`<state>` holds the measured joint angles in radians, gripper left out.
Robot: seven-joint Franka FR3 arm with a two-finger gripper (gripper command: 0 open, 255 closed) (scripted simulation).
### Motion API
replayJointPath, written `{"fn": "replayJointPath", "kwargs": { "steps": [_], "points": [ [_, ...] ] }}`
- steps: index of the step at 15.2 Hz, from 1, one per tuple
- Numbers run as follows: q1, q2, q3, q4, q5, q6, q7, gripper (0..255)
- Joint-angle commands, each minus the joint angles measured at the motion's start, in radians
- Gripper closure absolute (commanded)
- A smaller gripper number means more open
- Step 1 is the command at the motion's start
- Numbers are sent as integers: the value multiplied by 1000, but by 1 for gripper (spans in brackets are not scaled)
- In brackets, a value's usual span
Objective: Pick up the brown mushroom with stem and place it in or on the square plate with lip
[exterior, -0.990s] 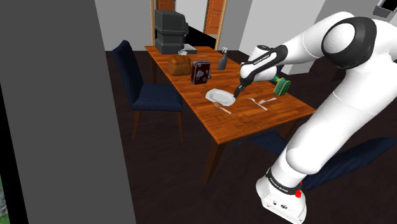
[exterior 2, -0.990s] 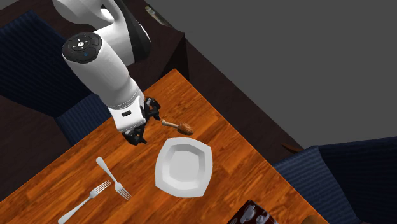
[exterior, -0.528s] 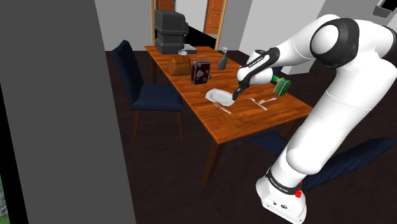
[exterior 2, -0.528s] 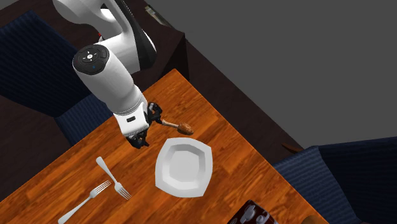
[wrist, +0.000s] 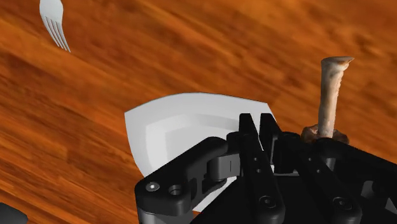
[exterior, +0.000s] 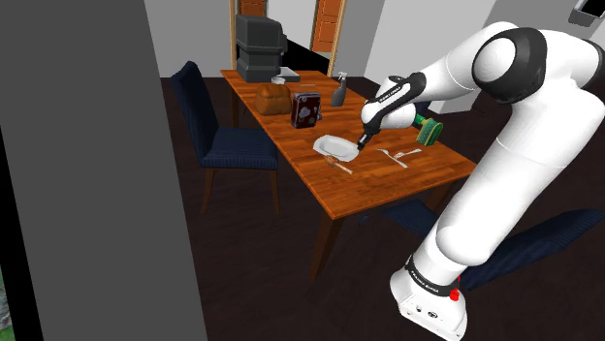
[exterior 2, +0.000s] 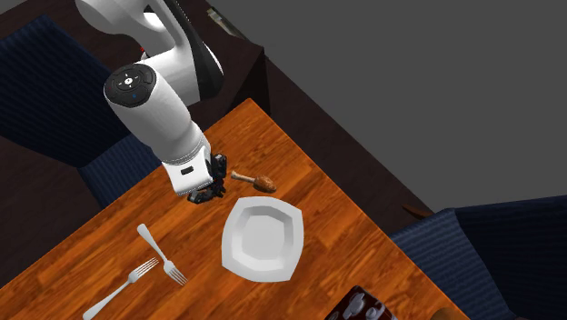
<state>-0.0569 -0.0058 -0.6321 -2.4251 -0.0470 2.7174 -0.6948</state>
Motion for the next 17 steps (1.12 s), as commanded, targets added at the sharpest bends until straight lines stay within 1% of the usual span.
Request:
{"fn": "replayJointPath", "kwargs": {
  "steps": [1,6,7,14,15,17],
  "points": [
    [0,0,0,0,0,0,0,255],
    [0,0,0,0,0,0,0,255],
    [0,0,0,0,0,0,0,0],
    [70,108,79,-9,67,9,22,0],
    [76,119,87,-8,73,10,23,0],
    [67,151,99,-4,112,34,-4,0]
  ]
}}
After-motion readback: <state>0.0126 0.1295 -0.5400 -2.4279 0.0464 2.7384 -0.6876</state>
